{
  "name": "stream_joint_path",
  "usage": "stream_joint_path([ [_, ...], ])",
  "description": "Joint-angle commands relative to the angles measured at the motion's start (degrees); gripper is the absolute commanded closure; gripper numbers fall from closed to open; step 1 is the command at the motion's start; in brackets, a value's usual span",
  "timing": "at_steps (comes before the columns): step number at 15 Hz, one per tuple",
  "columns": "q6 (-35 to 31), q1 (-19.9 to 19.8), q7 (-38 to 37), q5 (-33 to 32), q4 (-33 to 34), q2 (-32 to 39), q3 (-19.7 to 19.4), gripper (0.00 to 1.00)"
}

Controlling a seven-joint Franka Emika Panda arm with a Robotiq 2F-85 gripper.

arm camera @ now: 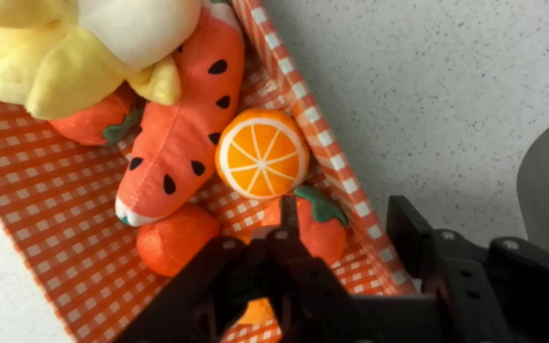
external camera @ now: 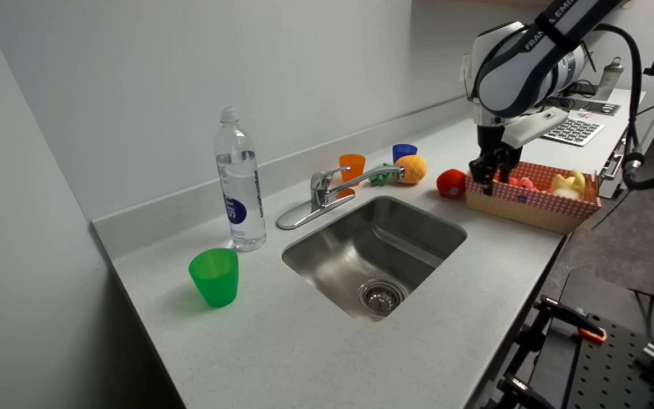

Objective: Move the box forward

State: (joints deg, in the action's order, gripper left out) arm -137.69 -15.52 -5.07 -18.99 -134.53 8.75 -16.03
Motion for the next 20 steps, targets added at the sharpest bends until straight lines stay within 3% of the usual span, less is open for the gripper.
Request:
stream_joint_path([
  [1, -0.78, 0.46, -1.79, 0.78, 2.34, 0.82, -0.49, 0.79],
  [4, -0.3, 0.32, -2.61, 2.39, 5.86, 2.57, -0.41, 0.99],
  [13, -0.14, 1.04, -7.34, 4.13, 20.55, 13.8, -0.5, 0.98],
  [20, 1.84, 1.27, -6.93, 9.61, 34.29, 21.17, 1.1, 0.98],
])
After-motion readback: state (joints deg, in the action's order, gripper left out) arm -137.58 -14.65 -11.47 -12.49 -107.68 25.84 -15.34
